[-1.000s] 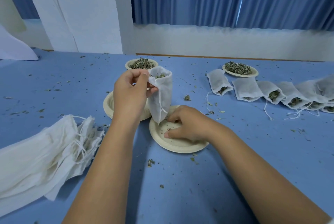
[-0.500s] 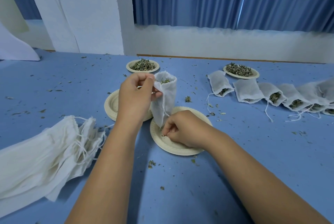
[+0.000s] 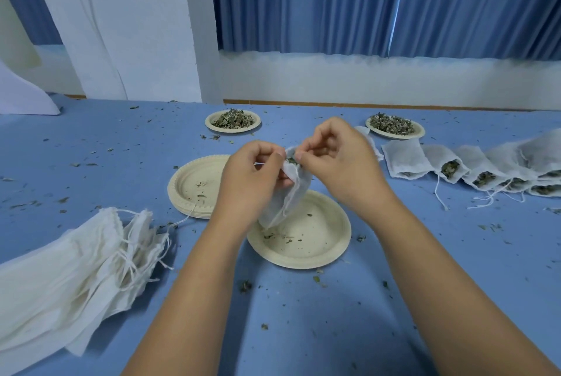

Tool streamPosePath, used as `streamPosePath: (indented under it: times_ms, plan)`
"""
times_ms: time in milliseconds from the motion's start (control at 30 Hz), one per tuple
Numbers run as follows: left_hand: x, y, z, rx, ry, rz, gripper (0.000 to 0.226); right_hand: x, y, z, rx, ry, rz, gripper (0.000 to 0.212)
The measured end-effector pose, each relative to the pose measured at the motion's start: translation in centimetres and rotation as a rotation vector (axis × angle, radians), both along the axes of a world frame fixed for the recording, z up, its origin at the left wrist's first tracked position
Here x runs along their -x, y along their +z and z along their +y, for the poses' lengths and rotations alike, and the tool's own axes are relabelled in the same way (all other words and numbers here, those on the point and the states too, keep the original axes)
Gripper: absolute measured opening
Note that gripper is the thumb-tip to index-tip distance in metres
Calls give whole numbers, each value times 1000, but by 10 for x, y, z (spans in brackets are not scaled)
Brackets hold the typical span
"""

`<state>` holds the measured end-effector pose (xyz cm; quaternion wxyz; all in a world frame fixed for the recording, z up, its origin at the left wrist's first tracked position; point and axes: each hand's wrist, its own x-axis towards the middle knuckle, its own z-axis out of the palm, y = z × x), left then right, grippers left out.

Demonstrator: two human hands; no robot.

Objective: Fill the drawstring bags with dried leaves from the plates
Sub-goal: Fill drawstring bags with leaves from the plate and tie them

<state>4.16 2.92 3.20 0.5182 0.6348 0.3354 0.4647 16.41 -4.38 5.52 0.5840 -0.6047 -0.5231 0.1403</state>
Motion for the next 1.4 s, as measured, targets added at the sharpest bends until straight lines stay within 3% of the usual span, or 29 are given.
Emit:
streamPosePath:
  times_ms: [100,300,467,600,700,833,967,1100,1167,1267,1400]
  plan:
    - [-2,-2,-2,-10,-7,24,10,4,-8,5,79,-66,-202,27]
    - [-3,-2,-5,-1,-56,59,11,-2,-8,7,131,-141,-362,28]
    - [-3,-3,-2,18,-35,29,11,-9,-2,3,121,-29,-119,12]
    - [-3,-3,-1,42,-27,-11,10,-15,2,2,50,-95,76,11]
    - [-3,-2,1,51,-21,-27,10,-21,3,0,179,-175,155,3]
    - [-5,-3,0,45,-22,-32,11,-25,1,-5,421,-120,232,26]
    - [-5,-3,0,29,12,-53,10,-29,2,-12,472,-89,-10,24]
    - [-1,-2,6,46,102,-111,13,-25,0,-25,847,238,-378,5]
    - [1,-3,10,47,111,-106,13,-17,-11,-23,960,244,-504,10]
    - [1,-5,11,38,95,-90,14,-7,-22,-14,955,147,-598,15]
    - [0,-5,10,33,76,-82,15,0,-28,-9,922,135,-656,3]
